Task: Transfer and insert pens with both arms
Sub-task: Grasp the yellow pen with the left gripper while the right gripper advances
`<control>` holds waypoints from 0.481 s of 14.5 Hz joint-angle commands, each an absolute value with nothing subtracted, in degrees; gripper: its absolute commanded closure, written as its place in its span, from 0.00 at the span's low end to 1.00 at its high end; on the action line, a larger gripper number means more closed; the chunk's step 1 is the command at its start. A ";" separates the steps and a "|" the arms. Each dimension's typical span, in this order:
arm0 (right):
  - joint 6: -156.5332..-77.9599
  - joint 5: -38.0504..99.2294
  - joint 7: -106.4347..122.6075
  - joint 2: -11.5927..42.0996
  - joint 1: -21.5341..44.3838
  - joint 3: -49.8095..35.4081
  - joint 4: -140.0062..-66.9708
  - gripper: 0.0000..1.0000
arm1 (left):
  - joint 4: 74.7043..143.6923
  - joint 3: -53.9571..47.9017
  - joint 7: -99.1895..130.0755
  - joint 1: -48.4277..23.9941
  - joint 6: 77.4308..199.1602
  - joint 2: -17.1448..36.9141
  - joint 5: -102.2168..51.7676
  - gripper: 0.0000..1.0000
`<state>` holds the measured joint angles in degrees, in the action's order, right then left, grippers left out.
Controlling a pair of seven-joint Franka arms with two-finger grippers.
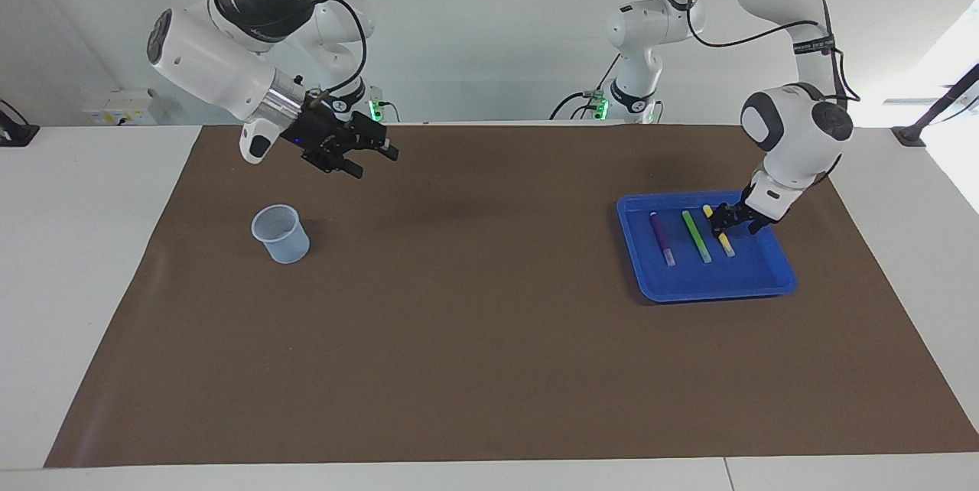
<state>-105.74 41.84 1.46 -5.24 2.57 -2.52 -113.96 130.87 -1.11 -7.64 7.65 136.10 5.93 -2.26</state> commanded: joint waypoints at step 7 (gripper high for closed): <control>-111.35 46.66 -2.46 -5.02 6.23 -4.31 -116.10 0.00 | 130.43 -0.79 -5.45 6.42 135.79 7.38 -0.97 0.25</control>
<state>-109.21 44.35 -2.58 -5.41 5.22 -4.25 -114.81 130.79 -1.16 -6.70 6.89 136.40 7.23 -2.23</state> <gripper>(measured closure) 0.000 0.181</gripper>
